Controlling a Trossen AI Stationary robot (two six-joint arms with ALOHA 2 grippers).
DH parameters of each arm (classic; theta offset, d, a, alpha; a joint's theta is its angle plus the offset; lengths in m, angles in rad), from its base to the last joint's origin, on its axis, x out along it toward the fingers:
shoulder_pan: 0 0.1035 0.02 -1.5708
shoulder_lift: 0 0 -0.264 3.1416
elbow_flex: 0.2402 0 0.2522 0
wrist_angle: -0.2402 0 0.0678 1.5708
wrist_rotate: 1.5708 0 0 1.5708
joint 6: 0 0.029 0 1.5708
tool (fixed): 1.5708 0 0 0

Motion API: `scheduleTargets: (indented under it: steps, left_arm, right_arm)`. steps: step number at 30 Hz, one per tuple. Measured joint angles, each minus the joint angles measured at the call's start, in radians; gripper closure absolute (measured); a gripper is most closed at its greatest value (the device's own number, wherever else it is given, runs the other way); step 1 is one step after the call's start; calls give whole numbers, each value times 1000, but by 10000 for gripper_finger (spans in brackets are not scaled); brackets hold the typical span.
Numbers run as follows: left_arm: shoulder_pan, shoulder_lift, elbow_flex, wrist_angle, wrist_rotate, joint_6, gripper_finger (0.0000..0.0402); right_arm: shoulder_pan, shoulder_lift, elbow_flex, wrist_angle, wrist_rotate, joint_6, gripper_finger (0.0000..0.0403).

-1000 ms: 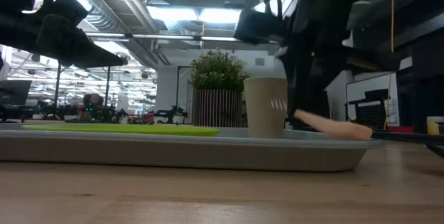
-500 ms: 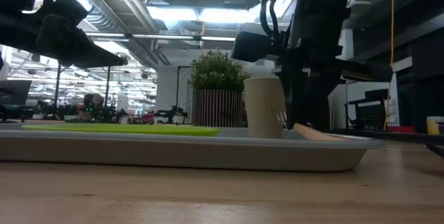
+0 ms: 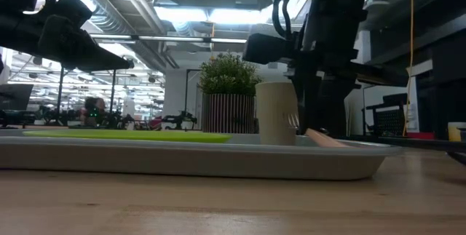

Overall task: Pick and place plate/cup/fork/spoon on tray
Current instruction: Put the orange fork on the gray serving tray to the right of the green plate

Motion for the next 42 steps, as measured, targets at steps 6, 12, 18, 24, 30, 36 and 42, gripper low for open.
scheduleTargets:
  steps: [6,12,18,24,30,36,42]
  left_arm:
    - [0,0,0,0,0,0,348]
    - [0,0,0,0,0,0,348]
    - [0,0,0,0,0,0,348]
    - [0,0,0,0,0,0,348]
    - [0,0,0,0,0,0,348]
    - [0,0,0,0,0,0,348]
    - [0,0,0,0,0,0,348]
  right_arm:
    - [1,0,0,-14,0,-3,372]
    - [6,0,0,-10,15,1,372]
    - [6,0,0,8,15,1,372]
    - [6,0,0,7,15,13,371]
    - [6,1,0,-18,15,23,371]
    - [6,3,0,-25,15,24,371]
    - [6,4,0,-23,15,12,371]
